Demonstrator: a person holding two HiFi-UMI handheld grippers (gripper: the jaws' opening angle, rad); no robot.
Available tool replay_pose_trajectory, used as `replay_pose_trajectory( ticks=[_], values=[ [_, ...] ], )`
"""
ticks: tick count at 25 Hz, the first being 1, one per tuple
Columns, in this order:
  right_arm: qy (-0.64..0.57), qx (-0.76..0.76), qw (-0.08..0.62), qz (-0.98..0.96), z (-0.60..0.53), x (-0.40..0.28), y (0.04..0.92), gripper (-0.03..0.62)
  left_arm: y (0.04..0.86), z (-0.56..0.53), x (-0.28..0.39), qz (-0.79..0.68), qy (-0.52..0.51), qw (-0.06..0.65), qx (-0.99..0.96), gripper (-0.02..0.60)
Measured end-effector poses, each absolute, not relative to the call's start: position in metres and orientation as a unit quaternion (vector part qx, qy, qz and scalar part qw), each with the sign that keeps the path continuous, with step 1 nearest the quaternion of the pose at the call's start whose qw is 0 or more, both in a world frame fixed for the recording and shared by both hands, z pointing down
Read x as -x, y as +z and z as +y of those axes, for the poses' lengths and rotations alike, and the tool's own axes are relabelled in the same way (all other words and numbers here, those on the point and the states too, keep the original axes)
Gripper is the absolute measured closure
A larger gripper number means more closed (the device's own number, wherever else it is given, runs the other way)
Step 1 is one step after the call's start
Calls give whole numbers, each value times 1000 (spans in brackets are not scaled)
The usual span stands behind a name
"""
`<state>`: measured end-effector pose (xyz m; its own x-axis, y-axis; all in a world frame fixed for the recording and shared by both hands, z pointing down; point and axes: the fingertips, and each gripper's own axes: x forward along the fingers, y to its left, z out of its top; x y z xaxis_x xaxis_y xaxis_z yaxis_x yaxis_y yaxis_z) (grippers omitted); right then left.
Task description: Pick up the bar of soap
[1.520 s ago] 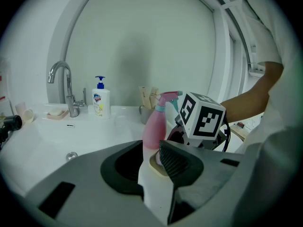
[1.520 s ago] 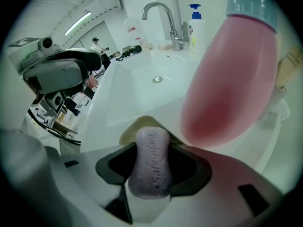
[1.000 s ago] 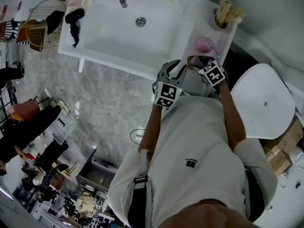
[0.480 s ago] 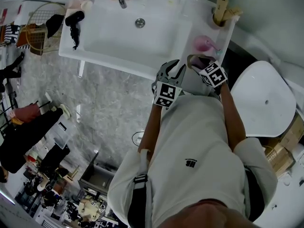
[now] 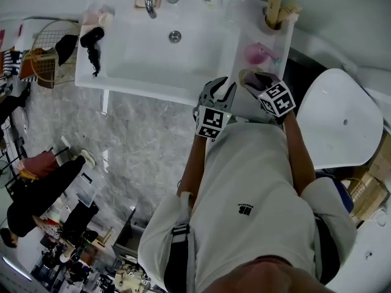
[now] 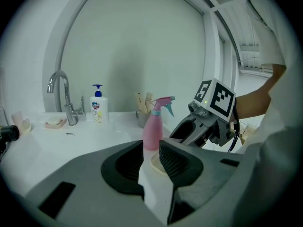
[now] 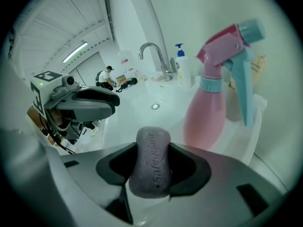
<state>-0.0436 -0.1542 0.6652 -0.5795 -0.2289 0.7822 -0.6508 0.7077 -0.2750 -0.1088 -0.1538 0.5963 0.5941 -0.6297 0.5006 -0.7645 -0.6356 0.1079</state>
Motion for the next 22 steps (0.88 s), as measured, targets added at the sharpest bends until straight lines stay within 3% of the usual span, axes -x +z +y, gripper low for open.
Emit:
replay_pose_trajectory(
  ticks=[22],
  values=[
    [245,-334,264,-871,-147,40,579,375,544,-150,99,-380,172,102,-903,469]
  ],
)
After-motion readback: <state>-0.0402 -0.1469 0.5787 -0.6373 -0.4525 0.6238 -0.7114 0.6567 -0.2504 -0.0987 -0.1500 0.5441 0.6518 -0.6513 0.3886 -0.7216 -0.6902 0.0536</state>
